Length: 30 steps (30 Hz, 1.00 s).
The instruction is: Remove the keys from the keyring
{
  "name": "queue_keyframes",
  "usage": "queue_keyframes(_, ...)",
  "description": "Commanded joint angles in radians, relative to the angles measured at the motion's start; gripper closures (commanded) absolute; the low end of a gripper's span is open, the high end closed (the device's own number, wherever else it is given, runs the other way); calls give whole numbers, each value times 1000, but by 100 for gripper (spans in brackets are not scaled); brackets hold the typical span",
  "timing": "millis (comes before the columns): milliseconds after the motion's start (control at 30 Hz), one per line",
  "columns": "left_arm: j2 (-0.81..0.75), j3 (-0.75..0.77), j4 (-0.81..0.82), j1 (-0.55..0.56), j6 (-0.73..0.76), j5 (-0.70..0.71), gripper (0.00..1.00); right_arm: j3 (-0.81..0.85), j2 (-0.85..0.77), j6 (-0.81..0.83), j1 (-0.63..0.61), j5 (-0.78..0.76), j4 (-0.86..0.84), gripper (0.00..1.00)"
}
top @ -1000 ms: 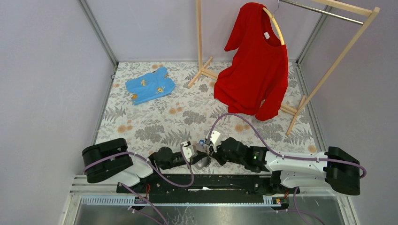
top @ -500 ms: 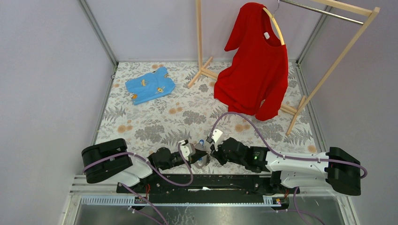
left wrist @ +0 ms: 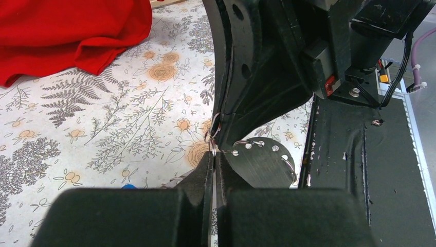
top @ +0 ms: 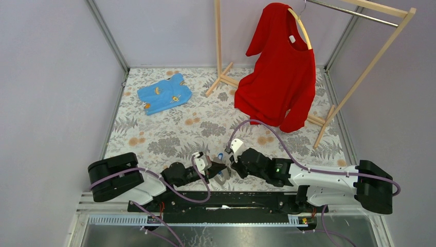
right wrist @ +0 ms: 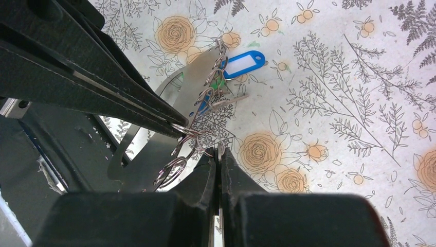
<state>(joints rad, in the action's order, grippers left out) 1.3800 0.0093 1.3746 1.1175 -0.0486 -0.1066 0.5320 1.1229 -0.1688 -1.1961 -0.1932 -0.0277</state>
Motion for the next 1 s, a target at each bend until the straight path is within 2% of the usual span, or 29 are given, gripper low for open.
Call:
queue_keyframes(0,-17,-20,89,5,27,-21,98,8,-27,68,12,-43,-74,100)
queue_keyframes(67,-28,-15,66,4,27,-10,92,4,-40,110,12,-35,-127,100)
queue_keyframes(167,-56,37,-53,4,55,-32,84,-18,-90,159,12,-27,-168,100)
queue_keyframes(267,-82,32,-80,4,86,21,78,-72,-144,208,12,-11,-245,100)
queue_keyframes(400,-148,82,-253,4,138,22,77,-69,-144,236,12,21,-244,100)
queue_keyframes(533,-190,78,-244,4,119,43,78,-67,-125,245,12,46,-245,100)
queue_keyframes(700,-254,107,-349,4,140,44,77,-83,-124,236,12,56,-277,100)
queue_keyframes(967,-248,151,-396,4,138,11,75,-58,-93,227,12,65,-242,100)
